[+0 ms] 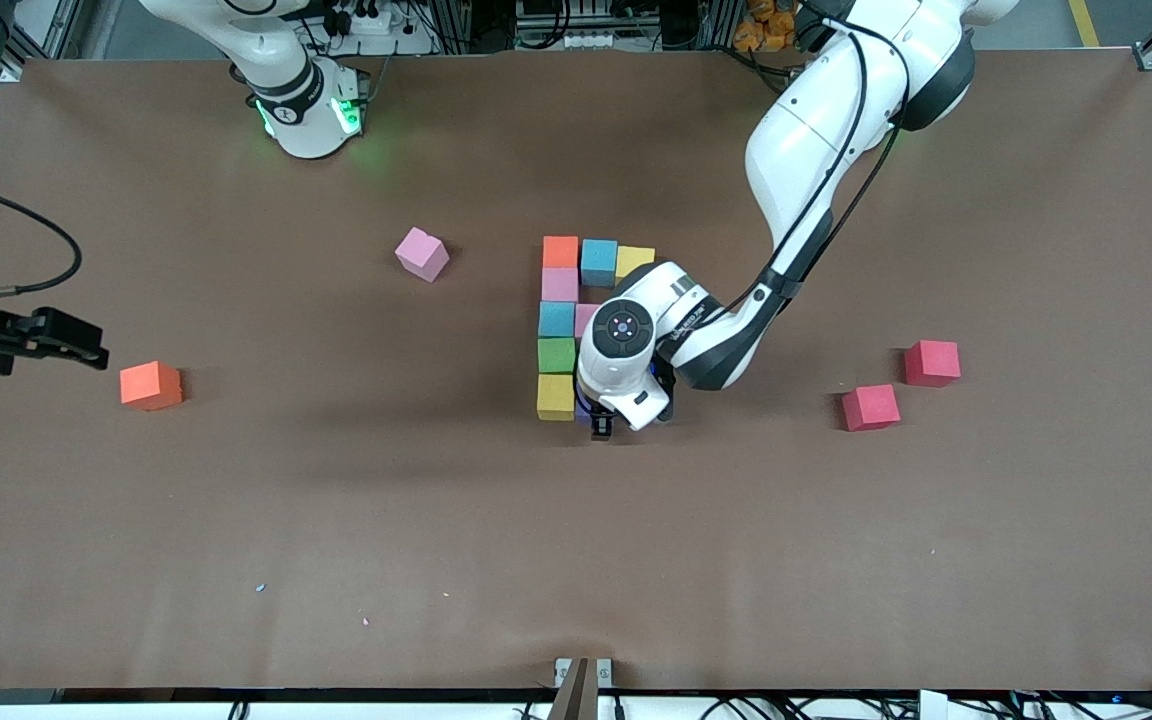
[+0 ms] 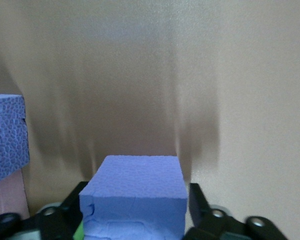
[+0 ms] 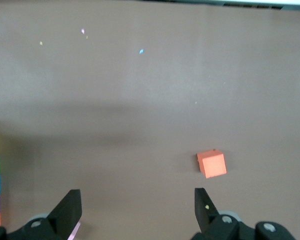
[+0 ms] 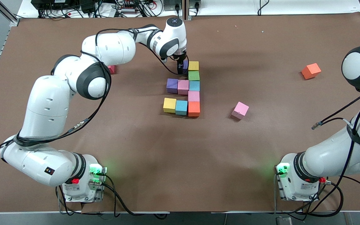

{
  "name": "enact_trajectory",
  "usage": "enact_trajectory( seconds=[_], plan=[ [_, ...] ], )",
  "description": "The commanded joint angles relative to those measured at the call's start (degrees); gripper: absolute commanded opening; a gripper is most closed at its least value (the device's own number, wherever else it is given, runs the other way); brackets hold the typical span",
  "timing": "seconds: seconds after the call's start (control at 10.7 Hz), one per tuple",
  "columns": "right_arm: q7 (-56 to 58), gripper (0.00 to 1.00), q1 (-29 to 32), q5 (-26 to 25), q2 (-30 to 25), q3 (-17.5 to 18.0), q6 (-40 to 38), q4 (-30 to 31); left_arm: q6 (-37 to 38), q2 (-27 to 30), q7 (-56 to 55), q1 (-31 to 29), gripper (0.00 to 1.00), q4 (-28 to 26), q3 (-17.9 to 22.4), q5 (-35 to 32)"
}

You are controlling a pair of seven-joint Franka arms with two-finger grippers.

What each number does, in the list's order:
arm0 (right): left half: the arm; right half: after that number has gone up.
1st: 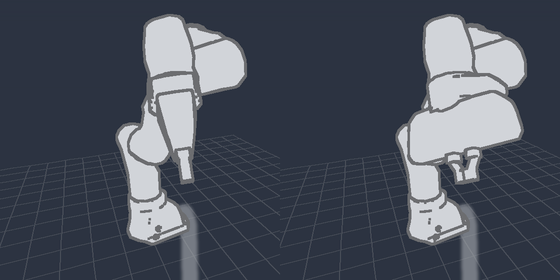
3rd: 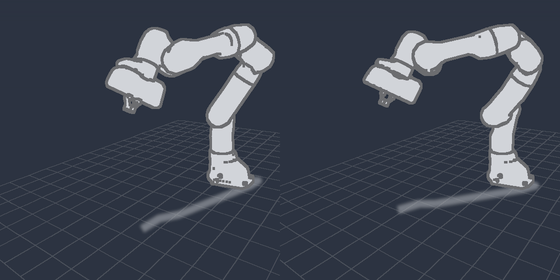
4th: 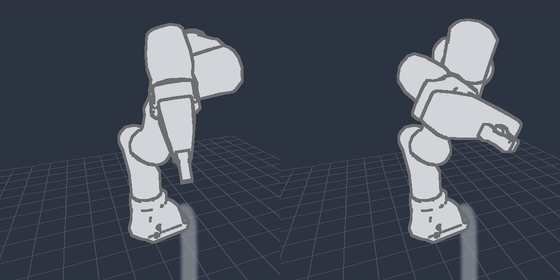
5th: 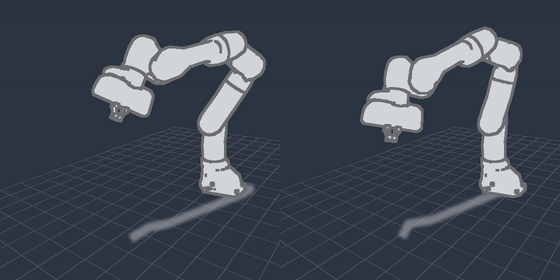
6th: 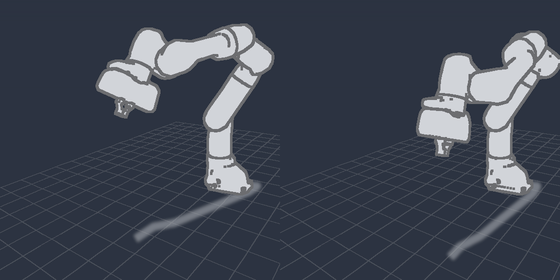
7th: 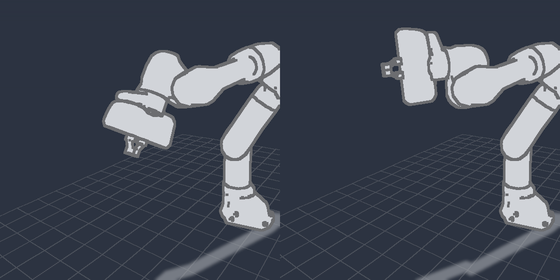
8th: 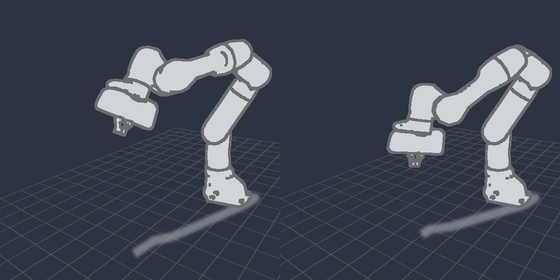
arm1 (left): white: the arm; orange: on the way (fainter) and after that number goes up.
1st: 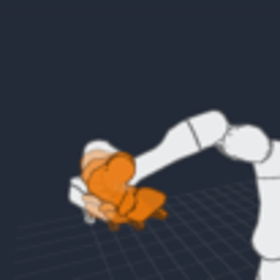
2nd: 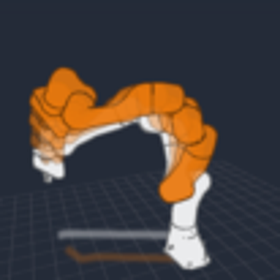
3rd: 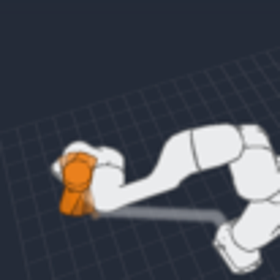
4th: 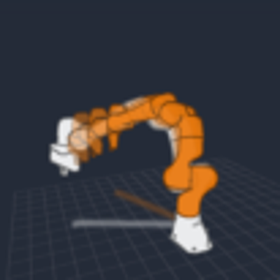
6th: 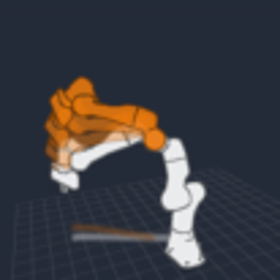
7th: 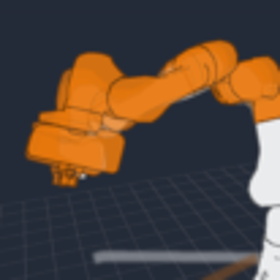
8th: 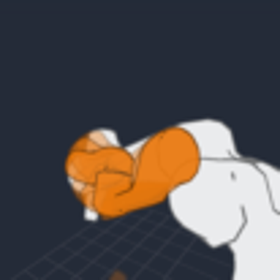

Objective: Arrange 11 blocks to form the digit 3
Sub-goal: 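Withdraw the right gripper while the left gripper places purple in the cluster, then move the left gripper to the spare red blocks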

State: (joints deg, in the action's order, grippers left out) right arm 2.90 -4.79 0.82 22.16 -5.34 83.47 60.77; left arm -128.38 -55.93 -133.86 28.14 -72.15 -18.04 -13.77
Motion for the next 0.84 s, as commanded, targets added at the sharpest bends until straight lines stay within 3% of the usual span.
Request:
enact_trajectory(
  seconds=[0.0,0.37,0.75],
  plan=[
    [0.44,1.00,-0.03,0.51,-0.89,0.94,0.90,0.75,0.14,0.55,0.00,1.21,1.00,1.04,0.99,0.85],
    [1.23,1.00,0.04,0.06,-0.89,0.85,0.55,1.10,4.18,3.98,0.00,0.95,1.00,0.87,0.55,1.12],
    [5.98,1.00,5.49,0.50,-1.24,1.99,1.17,3.12,11.12,9.33,0.26,-2.28,1.00,-0.09,0.46,2.43]
  ],
)
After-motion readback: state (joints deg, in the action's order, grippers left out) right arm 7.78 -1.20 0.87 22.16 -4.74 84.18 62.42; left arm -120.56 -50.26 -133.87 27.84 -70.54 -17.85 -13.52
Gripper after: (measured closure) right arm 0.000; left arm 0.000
